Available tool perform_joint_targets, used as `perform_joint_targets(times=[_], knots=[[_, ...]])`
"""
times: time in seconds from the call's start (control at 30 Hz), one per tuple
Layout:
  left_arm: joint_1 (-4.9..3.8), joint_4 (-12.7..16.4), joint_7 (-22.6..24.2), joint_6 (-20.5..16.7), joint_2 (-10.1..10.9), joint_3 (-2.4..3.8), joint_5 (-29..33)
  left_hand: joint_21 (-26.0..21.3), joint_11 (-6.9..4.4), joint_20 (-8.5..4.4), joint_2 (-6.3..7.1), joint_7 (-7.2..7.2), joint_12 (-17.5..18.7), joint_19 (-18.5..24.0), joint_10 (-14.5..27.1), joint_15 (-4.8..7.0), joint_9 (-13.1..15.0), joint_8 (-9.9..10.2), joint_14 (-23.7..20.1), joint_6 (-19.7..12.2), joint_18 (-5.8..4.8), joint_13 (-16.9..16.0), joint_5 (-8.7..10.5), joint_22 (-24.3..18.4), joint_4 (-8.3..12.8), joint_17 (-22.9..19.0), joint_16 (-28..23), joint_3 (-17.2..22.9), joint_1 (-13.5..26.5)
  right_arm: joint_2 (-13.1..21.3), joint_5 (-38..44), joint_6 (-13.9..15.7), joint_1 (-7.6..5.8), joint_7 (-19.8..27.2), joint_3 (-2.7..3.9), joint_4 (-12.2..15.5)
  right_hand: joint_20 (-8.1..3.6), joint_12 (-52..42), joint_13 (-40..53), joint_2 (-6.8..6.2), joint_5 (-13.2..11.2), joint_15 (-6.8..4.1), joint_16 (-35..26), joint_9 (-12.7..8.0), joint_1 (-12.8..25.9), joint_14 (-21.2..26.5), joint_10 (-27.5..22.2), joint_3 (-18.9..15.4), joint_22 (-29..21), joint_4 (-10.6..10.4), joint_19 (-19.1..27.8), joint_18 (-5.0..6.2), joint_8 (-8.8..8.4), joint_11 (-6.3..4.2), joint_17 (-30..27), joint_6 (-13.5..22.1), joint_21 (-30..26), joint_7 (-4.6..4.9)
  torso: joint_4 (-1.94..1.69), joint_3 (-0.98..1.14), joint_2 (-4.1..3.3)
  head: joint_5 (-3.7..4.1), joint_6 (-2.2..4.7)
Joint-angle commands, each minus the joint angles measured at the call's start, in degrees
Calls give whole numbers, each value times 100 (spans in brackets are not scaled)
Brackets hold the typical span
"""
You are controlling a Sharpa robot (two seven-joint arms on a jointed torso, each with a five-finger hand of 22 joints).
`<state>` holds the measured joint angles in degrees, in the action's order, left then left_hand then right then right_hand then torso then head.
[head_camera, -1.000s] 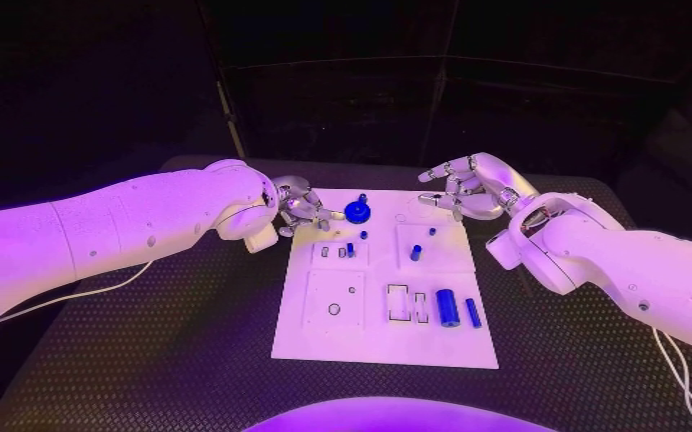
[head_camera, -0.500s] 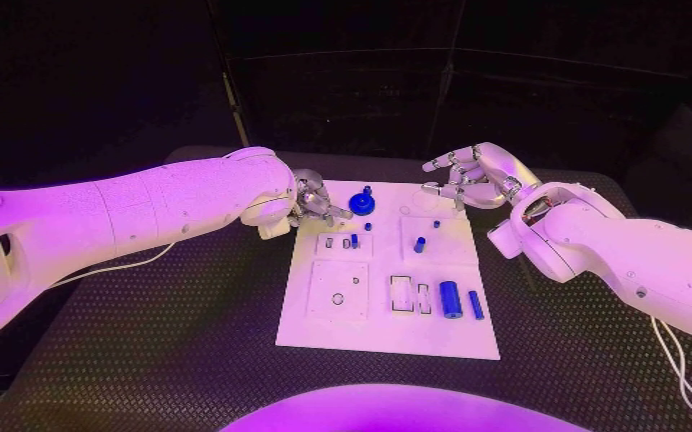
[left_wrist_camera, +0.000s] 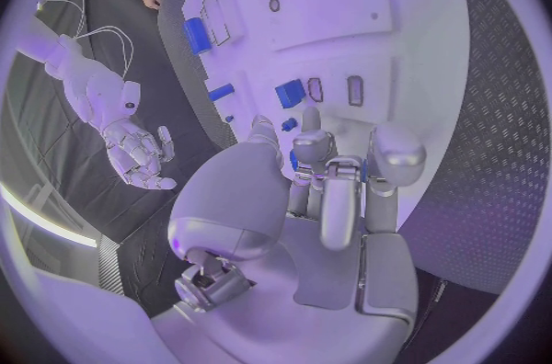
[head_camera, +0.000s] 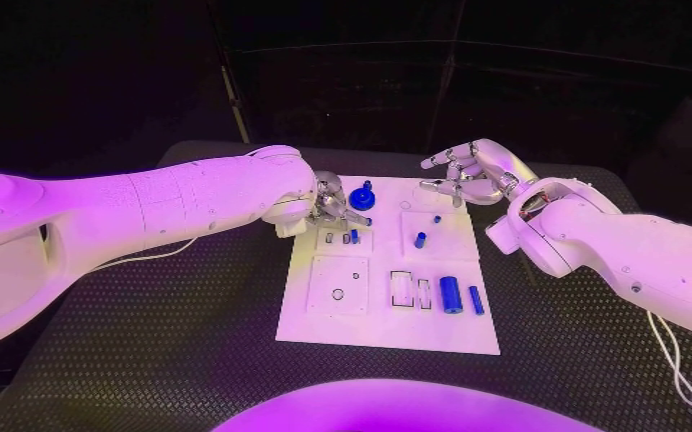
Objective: Assemble the parts on the task board
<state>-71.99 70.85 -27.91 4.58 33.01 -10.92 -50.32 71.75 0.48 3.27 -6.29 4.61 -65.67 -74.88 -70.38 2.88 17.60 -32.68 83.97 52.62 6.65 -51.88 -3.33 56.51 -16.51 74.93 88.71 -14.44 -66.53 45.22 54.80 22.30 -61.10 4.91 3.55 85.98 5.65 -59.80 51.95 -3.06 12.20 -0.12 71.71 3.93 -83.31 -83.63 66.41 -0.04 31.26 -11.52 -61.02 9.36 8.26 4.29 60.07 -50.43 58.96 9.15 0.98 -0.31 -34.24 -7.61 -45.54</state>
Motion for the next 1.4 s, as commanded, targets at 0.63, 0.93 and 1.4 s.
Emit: perform_joint_targets(times=[0.63,0.93,1.4], knots=[[-20,-171,-85,389,-231,-12,-108,48,-3,-4,-50,2,17,-7,52,28,45,-108,560,-46,-47,12,3,37,31,1314,32,-23,8,-58,251,-51,-13,-34,5,-13,16,48,-23,13,37,-28,-24,-7,-2,2,-49,-39,-18,-1,36,88,-4,-15,12,9,-43,17,-10,-2,-43,20,-40],[-23,-197,-105,566,-248,-12,-185,88,-32,-17,-86,-36,-21,11,28,48,147,-296,560,-25,-49,-30,1,95,85,1321,37,-6,-104,-77,252,-63,-12,-44,5,-32,17,50,-26,17,39,-28,-25,-6,2,0,-49,-41,-19,-5,33,88,-4,-15,14,10,-45,17,-20,-3,-58,35,-57],[-28,-209,-117,665,-241,-11,-216,104,-43,-24,-100,-48,-27,13,25,56,185,-365,563,-30,-52,-34,-5,122,107,1332,42,6,-145,-103,252,-75,-12,-51,4,-57,17,49,-27,25,46,-28,-26,-6,7,-4,-44,-42,-22,-12,28,88,-4,-15,20,10,-51,17,-29,-2,-68,56,-67]])
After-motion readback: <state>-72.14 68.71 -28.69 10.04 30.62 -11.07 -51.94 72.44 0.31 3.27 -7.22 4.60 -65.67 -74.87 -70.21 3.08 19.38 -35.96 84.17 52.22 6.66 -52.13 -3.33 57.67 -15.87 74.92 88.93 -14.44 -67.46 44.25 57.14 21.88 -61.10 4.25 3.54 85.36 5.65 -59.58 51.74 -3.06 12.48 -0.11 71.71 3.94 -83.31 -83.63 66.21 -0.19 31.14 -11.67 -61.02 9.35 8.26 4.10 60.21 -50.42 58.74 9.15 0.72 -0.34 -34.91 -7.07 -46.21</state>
